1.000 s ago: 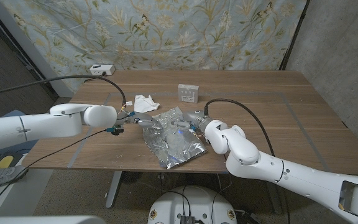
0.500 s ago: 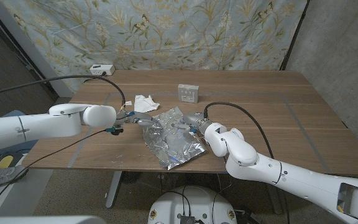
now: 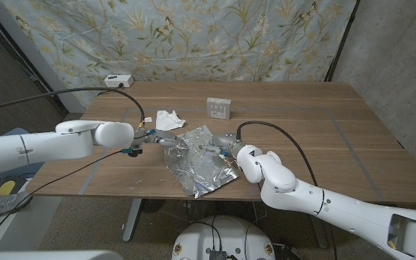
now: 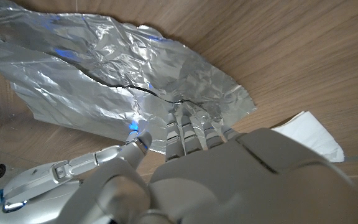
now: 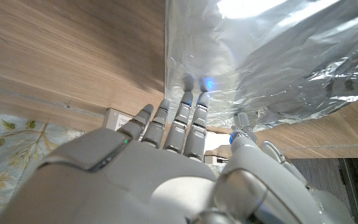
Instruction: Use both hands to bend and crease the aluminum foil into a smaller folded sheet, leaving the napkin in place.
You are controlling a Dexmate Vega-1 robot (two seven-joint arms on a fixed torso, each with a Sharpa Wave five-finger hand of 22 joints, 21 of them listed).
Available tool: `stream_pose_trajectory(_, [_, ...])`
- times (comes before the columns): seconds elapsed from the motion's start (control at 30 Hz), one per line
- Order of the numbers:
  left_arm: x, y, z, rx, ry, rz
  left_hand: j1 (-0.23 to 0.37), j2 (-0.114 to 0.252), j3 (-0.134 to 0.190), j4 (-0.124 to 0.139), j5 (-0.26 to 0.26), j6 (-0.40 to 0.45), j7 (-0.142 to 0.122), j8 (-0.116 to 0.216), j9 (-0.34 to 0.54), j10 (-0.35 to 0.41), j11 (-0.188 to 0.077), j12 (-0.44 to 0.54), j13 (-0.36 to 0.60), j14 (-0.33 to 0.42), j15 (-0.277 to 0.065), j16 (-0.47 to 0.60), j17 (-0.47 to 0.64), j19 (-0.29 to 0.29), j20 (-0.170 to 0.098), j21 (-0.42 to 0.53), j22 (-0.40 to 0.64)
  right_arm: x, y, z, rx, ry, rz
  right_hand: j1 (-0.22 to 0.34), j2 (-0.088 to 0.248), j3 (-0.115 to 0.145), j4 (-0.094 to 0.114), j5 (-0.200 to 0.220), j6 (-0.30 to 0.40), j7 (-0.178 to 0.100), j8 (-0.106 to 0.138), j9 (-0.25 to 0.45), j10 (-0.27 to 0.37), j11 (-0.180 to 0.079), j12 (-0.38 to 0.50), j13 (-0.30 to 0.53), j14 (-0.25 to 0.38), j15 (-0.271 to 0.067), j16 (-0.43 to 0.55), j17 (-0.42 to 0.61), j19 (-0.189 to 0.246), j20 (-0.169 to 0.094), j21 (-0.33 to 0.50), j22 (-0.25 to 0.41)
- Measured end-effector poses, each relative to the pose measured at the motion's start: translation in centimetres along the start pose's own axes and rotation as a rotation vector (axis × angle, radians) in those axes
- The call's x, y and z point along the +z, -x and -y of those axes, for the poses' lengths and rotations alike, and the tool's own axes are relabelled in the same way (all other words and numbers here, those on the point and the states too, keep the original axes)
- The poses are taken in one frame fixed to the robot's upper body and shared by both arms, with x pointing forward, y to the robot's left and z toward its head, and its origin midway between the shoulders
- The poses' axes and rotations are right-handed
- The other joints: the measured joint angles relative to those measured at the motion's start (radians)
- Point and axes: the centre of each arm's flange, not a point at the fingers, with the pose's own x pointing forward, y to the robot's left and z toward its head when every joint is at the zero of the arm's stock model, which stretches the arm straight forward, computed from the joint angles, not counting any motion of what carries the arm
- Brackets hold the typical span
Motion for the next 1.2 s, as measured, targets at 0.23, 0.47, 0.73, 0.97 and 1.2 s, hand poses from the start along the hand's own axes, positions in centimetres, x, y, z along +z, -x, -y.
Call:
stream_pose_trajectory(0.23, [-0.1, 0.2, 0.0, 0.001, -0.002, 0.005, 0.000, 0.000, 0.000, 0.000, 0.000, 0.000, 0.000, 0.000, 0.000, 0.000, 0.000, 0.000, 0.000, 0.000, 0.000, 0.000, 0.000, 0.000, 0.000, 0.000, 0.000, -0.1, 0.0, -0.1, -0.003, -0.012, -0.009, 0.000, 0.000, 0.003, -0.003, 0.000, 0.000, 0.000, 0.000, 0.000, 0.000, 0.000, 0.000, 0.000, 0.000, 0.000, 0.000, 0.000, 0.000, 0.000, 0.000, 0.000])
stream_pose_trajectory(0.47, [-0.1, 0.2, 0.1, 0.003, -0.001, 0.006, 0.000, 0.000, 0.000, 0.000, 0.000, 0.000, 0.000, 0.000, 0.000, 0.000, 0.000, 0.000, 0.000, 0.000, 0.000, 0.000, 0.000, 0.000, 0.000, 0.000, 0.000, -0.1, 0.5, 0.1, -0.012, -0.012, -0.008, 0.000, 0.000, 0.004, -0.004, 0.000, 0.000, 0.000, 0.000, 0.000, 0.000, 0.000, 0.000, 0.000, 0.000, 0.000, 0.000, 0.000, 0.000, 0.000, 0.000, 0.000])
stream_pose_trajectory(0.73, [0.0, 0.2, 0.1, -0.001, -0.003, -0.003, 0.000, 0.000, -0.002, 0.002, 0.000, 0.000, 0.000, 0.000, 0.000, 0.000, 0.000, 0.000, 0.000, 0.000, 0.000, 0.000, 0.002, 0.000, 0.000, 0.000, 0.000, -0.5, 1.3, 1.2, -0.050, -0.008, -0.006, 0.000, 0.000, 0.007, -0.007, 0.000, 0.000, 0.000, 0.000, 0.000, 0.005, -0.005, 0.000, 0.000, 0.000, 0.000, 0.000, 0.000, 0.000, 0.000, 0.000, 0.000])
stream_pose_trajectory(0.97, [-0.1, -0.3, 0.1, -0.010, -0.006, -0.015, 0.000, 0.000, -0.001, 0.010, 0.000, 0.000, 0.000, 0.000, 0.000, 0.000, 0.000, 0.000, -0.001, 0.000, 0.000, 0.000, 0.002, 0.000, 0.000, 0.000, 0.000, -0.6, 1.8, 2.2, -0.074, -0.018, 0.012, -0.003, 0.003, 0.007, -0.007, 0.000, 0.000, 0.000, 0.000, 0.000, 0.005, -0.005, 0.000, 0.000, 0.000, 0.000, 0.000, 0.000, 0.000, 0.000, 0.000, 0.000])
stream_pose_trajectory(1.2, [-0.4, -0.9, 0.2, -0.022, -0.011, -0.023, 0.000, 0.000, 0.003, 0.014, 0.000, -0.005, -0.006, 0.000, 0.000, -0.002, 0.002, -0.004, -0.001, 0.000, 0.000, 0.000, 0.002, 0.000, 0.000, 0.000, 0.000, -0.7, 2.3, 3.0, -0.094, -0.034, 0.028, -0.005, 0.005, 0.011, -0.011, 0.000, 0.000, 0.000, 0.000, 0.000, 0.005, -0.005, 0.000, 0.000, 0.000, 0.000, 0.000, 0.000, 0.006, -0.006, 0.000, 0.000])
